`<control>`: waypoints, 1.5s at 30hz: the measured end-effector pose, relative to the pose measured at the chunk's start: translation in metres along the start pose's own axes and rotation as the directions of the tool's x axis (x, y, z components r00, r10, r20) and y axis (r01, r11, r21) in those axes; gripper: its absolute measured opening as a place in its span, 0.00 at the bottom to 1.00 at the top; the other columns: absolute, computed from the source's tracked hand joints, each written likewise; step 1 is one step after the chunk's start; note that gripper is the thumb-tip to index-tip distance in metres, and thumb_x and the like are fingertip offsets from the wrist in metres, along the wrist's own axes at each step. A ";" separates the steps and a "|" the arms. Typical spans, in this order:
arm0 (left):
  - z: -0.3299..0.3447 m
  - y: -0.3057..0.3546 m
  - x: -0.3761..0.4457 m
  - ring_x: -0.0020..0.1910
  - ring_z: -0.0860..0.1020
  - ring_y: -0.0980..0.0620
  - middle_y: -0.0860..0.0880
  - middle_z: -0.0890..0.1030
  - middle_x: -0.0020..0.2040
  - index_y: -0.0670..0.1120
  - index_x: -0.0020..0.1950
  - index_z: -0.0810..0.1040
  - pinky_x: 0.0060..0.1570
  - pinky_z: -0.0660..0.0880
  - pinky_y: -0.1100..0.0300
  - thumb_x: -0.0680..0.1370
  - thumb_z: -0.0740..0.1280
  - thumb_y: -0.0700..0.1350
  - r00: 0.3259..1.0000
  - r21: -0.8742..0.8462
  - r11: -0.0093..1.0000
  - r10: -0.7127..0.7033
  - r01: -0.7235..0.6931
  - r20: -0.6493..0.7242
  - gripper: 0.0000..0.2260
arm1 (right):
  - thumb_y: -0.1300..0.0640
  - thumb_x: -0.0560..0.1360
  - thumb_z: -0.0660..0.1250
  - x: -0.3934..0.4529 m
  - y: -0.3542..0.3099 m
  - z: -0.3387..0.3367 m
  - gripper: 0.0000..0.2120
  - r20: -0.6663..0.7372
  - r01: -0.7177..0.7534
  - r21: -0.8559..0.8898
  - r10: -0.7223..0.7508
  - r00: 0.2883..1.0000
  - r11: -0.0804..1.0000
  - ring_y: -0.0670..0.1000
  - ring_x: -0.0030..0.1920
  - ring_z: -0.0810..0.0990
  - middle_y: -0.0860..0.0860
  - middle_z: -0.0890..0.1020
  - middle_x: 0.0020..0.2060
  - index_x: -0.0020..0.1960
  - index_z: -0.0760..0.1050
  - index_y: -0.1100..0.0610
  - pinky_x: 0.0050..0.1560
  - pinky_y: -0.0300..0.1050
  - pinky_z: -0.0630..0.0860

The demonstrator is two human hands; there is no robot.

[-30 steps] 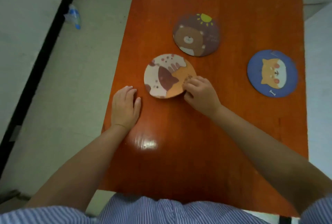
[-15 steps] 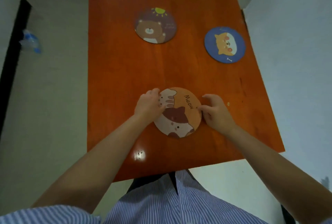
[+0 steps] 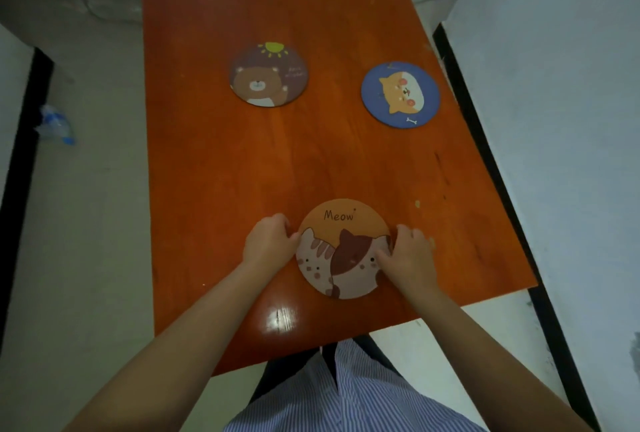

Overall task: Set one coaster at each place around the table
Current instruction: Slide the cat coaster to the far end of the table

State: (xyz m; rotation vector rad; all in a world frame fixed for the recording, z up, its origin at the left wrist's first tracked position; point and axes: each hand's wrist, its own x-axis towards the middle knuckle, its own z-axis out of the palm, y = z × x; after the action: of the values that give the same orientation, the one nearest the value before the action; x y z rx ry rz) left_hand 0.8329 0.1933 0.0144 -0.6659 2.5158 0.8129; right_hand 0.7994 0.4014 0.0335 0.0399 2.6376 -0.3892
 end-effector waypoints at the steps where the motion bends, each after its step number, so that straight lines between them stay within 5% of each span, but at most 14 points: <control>1: 0.000 0.005 0.002 0.47 0.77 0.46 0.44 0.80 0.48 0.40 0.57 0.76 0.39 0.72 0.58 0.75 0.66 0.46 0.999 -0.022 1.000 0.014 -0.015 -0.038 0.14 | 0.55 0.75 0.65 -0.001 0.000 0.003 0.20 0.039 -0.037 0.053 0.035 0.999 0.998 0.58 0.61 0.72 0.59 0.73 0.59 0.64 0.67 0.61 0.62 0.52 0.70; 4: 0.001 0.019 0.009 0.51 0.78 0.44 0.43 0.81 0.52 0.41 0.58 0.76 0.42 0.73 0.56 0.74 0.67 0.44 1.000 -0.041 0.999 -0.011 0.010 -0.021 0.14 | 0.61 0.75 0.64 0.001 -0.003 0.006 0.15 0.059 -0.104 0.249 0.093 0.994 0.963 0.59 0.53 0.75 0.62 0.76 0.55 0.60 0.70 0.64 0.49 0.52 0.74; 7: -0.001 0.020 0.013 0.41 0.76 0.48 0.46 0.80 0.45 0.42 0.50 0.79 0.36 0.71 0.58 0.73 0.68 0.43 0.998 -0.113 0.991 -0.063 0.065 0.020 0.08 | 0.66 0.75 0.62 0.011 0.000 0.001 0.07 -0.006 -0.052 0.302 0.056 0.998 0.952 0.55 0.39 0.73 0.65 0.80 0.47 0.49 0.76 0.68 0.38 0.50 0.70; 9: -0.004 0.015 0.011 0.32 0.72 0.53 0.51 0.76 0.35 0.45 0.40 0.78 0.29 0.69 0.61 0.73 0.68 0.42 0.996 -0.184 0.979 -0.075 0.084 0.057 0.02 | 0.66 0.75 0.62 0.019 0.000 -0.004 0.07 -0.027 0.027 0.241 -0.021 0.999 0.970 0.57 0.40 0.73 0.65 0.80 0.47 0.48 0.77 0.68 0.39 0.47 0.67; 13: -0.003 0.005 0.001 0.28 0.70 0.52 0.50 0.74 0.29 0.50 0.30 0.71 0.30 0.71 0.57 0.73 0.68 0.39 0.991 -0.308 0.942 -0.130 0.133 0.029 0.14 | 0.64 0.77 0.61 0.040 -0.011 -0.015 0.09 -0.059 0.171 0.182 -0.163 0.985 0.968 0.60 0.53 0.75 0.63 0.78 0.52 0.53 0.78 0.65 0.53 0.48 0.66; 18: 0.003 0.005 -0.006 0.29 0.75 0.49 0.48 0.75 0.28 0.47 0.30 0.70 0.43 0.79 0.48 0.73 0.68 0.38 0.975 -0.353 0.909 -0.218 0.219 0.043 0.14 | 0.65 0.77 0.61 0.058 -0.024 -0.022 0.11 -0.026 0.281 0.112 -0.280 0.960 0.953 0.61 0.55 0.73 0.64 0.76 0.54 0.56 0.77 0.65 0.53 0.49 0.70; 27: 0.009 0.008 -0.006 0.39 0.78 0.43 0.48 0.75 0.33 0.43 0.37 0.73 0.42 0.77 0.50 0.72 0.69 0.39 0.979 -0.296 0.943 -0.184 0.151 -0.086 0.06 | 0.63 0.77 0.62 0.065 -0.012 -0.014 0.09 0.039 0.268 0.079 -0.271 0.962 0.960 0.59 0.53 0.76 0.62 0.79 0.53 0.54 0.77 0.65 0.45 0.45 0.68; 32: 0.006 0.003 -0.003 0.41 0.80 0.42 0.45 0.78 0.35 0.47 0.32 0.71 0.46 0.80 0.47 0.71 0.70 0.37 0.977 -0.316 0.930 -0.210 0.189 -0.036 0.12 | 0.62 0.77 0.62 0.067 -0.013 -0.015 0.10 0.008 0.300 0.101 -0.303 0.953 0.948 0.60 0.53 0.77 0.63 0.80 0.52 0.54 0.78 0.66 0.48 0.48 0.73; 41: 0.011 -0.002 -0.001 0.34 0.71 0.51 0.52 0.72 0.32 0.50 0.32 0.69 0.28 0.66 0.61 0.70 0.70 0.44 0.967 -0.170 0.960 -0.239 0.222 -0.086 0.12 | 0.59 0.78 0.61 0.071 -0.021 -0.014 0.11 0.102 0.282 -0.064 -0.275 0.956 0.957 0.59 0.53 0.77 0.60 0.77 0.55 0.58 0.70 0.61 0.49 0.53 0.77; 45: 0.006 -0.005 -0.004 0.35 0.72 0.50 0.52 0.71 0.32 0.46 0.39 0.72 0.28 0.66 0.60 0.72 0.69 0.49 0.977 -0.062 0.979 -0.200 0.196 -0.072 0.08 | 0.61 0.77 0.62 0.071 -0.029 -0.017 0.09 0.072 0.272 -0.173 -0.264 0.962 0.946 0.59 0.56 0.74 0.60 0.74 0.55 0.56 0.69 0.60 0.50 0.51 0.75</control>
State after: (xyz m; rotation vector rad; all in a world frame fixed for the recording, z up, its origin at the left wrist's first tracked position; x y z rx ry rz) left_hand 0.8409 0.1949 0.0097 -0.9670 2.4526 0.7991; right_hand 0.7260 0.3761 0.0233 -0.3869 2.6242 -0.2316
